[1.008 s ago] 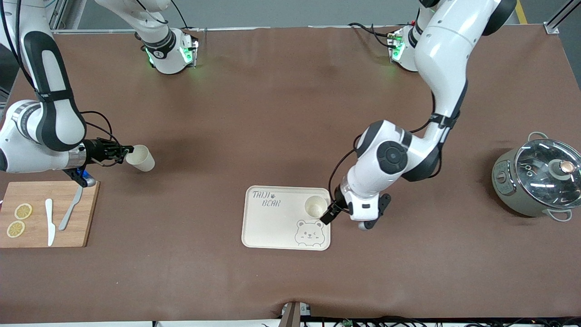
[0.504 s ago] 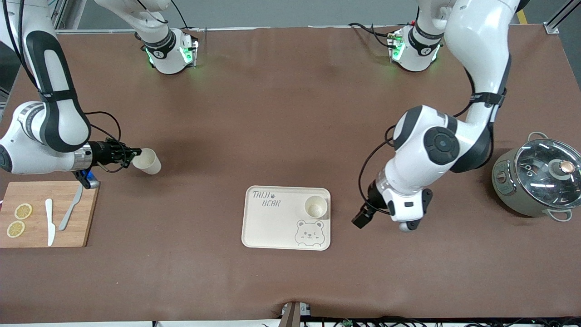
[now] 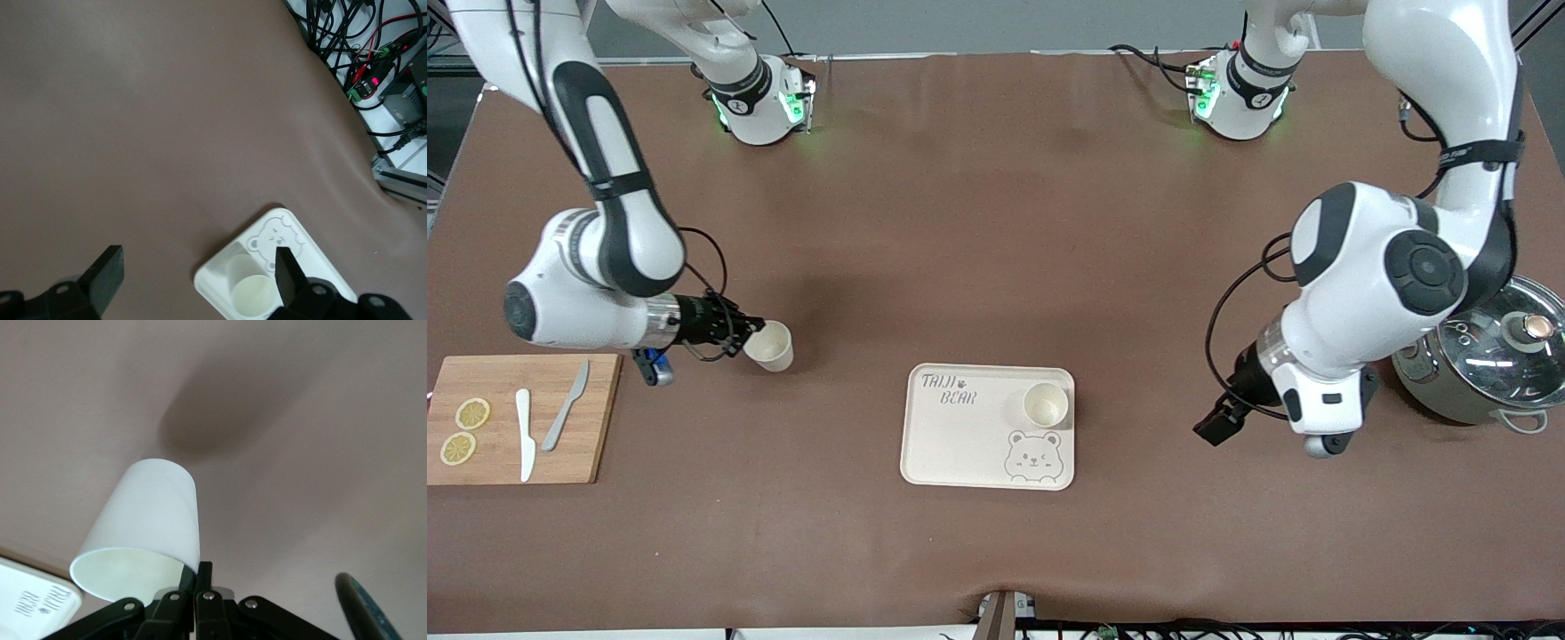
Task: Place white IKEA cup upright on tray with both arms
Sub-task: 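Carry the cup toward the tray with the right gripper while the left gripper retracts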
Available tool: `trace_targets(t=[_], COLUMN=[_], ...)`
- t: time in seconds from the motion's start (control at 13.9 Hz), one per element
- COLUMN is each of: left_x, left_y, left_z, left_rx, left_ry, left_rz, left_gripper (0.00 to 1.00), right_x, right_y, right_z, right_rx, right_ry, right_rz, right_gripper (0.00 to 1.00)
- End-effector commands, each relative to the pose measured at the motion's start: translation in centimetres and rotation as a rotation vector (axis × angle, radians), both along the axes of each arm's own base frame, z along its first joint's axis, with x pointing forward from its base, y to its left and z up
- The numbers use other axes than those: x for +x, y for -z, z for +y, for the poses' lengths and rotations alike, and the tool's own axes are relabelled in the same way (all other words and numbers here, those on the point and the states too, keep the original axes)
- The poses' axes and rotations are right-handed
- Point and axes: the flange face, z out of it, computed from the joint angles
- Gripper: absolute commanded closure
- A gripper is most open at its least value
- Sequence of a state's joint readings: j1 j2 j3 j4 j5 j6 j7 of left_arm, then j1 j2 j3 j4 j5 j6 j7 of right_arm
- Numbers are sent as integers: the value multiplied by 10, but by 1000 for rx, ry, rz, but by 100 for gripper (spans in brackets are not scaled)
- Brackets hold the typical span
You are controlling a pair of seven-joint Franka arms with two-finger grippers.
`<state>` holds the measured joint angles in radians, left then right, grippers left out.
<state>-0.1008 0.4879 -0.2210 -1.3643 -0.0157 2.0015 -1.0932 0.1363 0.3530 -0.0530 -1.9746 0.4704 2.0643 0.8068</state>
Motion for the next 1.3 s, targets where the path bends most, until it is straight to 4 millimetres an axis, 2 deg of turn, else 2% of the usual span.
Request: trace_targets(t=[0.0, 0.07, 0.36, 0.43, 0.58, 0.72, 0.86, 0.94, 1.08, 1.22], left_x=[-9, -9, -16, -17, -21, -26, -32, -38, -50, -67], left_y=[-9, -10, -27, -29, -28, -39, -50, -55, -69, -81], left_z=[34, 56, 116, 132, 142, 142, 143, 146, 144, 142], left_rx=[51, 62, 95, 106, 187, 262, 272, 278, 292, 302], left_ry=[59, 61, 214, 252, 343, 415, 503, 539, 593, 664], left_rz=[44, 73, 111, 117, 146, 141, 125, 121, 110, 102], left_gripper=[0, 0, 0, 0, 0, 0, 0, 0, 0, 0], right_x=[4, 5, 7, 6, 12, 15, 19, 21, 30, 42], right_y=[-7, -11, -9, -11, -10, -9, 4, 11, 10, 11], right_z=[33, 46, 128, 155, 193, 232, 251, 253, 245, 247], right_rx=[-11, 2, 58, 62, 49, 40, 38, 55, 78, 98], right_ry=[89, 127, 344, 380, 476, 548, 612, 651, 684, 699], right_rz=[-22, -22, -31, -11, 39, 81, 88, 82, 75, 74], right_gripper=[100, 100, 100, 100, 100, 100, 100, 100, 100, 100])
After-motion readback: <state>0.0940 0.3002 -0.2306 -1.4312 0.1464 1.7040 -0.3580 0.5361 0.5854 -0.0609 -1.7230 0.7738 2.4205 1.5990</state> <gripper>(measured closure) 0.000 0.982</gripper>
